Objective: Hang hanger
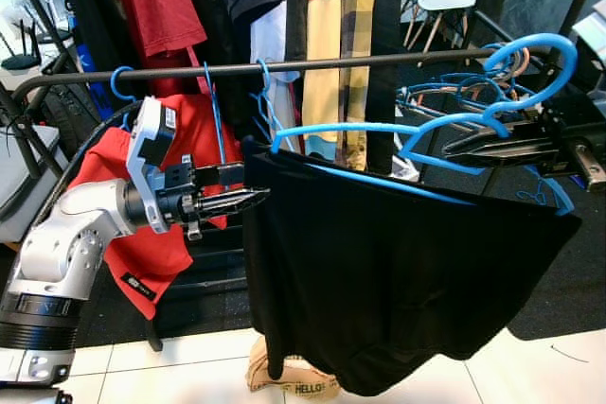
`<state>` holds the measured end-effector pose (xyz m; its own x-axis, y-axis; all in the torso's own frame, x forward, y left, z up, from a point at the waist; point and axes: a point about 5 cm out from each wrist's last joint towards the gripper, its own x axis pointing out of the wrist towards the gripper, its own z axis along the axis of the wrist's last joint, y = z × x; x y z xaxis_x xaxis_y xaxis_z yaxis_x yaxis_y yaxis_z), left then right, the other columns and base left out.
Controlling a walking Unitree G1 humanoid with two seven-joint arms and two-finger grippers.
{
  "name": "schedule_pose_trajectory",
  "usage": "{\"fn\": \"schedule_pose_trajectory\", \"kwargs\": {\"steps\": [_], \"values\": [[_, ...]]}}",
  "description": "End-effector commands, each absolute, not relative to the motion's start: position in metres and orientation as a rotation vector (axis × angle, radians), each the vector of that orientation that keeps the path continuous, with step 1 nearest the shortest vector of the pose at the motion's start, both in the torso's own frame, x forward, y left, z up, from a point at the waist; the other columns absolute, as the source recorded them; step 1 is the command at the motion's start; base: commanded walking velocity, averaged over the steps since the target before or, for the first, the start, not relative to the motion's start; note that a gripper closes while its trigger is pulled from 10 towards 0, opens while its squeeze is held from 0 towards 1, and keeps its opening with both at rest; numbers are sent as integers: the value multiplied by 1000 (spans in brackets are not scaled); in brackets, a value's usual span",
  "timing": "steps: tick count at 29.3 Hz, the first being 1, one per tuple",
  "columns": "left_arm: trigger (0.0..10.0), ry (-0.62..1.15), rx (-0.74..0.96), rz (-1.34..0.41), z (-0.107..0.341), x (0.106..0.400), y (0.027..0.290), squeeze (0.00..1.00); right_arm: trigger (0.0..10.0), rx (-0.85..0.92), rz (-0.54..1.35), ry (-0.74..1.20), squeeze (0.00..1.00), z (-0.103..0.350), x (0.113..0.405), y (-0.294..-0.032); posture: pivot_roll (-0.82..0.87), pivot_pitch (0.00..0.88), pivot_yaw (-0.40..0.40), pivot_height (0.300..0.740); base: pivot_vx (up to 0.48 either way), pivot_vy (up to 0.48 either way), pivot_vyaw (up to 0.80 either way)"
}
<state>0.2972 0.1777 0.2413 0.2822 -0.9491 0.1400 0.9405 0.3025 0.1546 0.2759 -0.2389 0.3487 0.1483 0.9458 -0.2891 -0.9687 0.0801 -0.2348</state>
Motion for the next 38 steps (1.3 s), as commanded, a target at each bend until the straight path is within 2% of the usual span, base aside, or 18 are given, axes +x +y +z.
{"fn": "schedule_pose_trajectory", "kwargs": {"steps": [1, 11, 20, 38], "values": [[0, -215, 40, -1276, 239, 297, 176, 0, 0, -430, 1466, 25, 0, 356, 272, -234, -93, 0, 50, 740, 0, 0, 0], [0, -234, 49, -1249, 242, 299, 179, 0, 0, -441, 1458, 67, 0, 349, 272, -234, -92, 4, 51, 740, 0, 0, 0], [0, -258, 87, -1194, 251, 301, 192, 0, 0, -598, 1301, 264, 0, 329, 281, -254, -88, 7, 47, 740, 0, 0, 0], [0, -266, 103, -1198, 251, 301, 188, 0, 0, -622, 1370, 425, 0, 295, 276, -247, -91, 8, 46, 740, 0, 0, 0]]}}
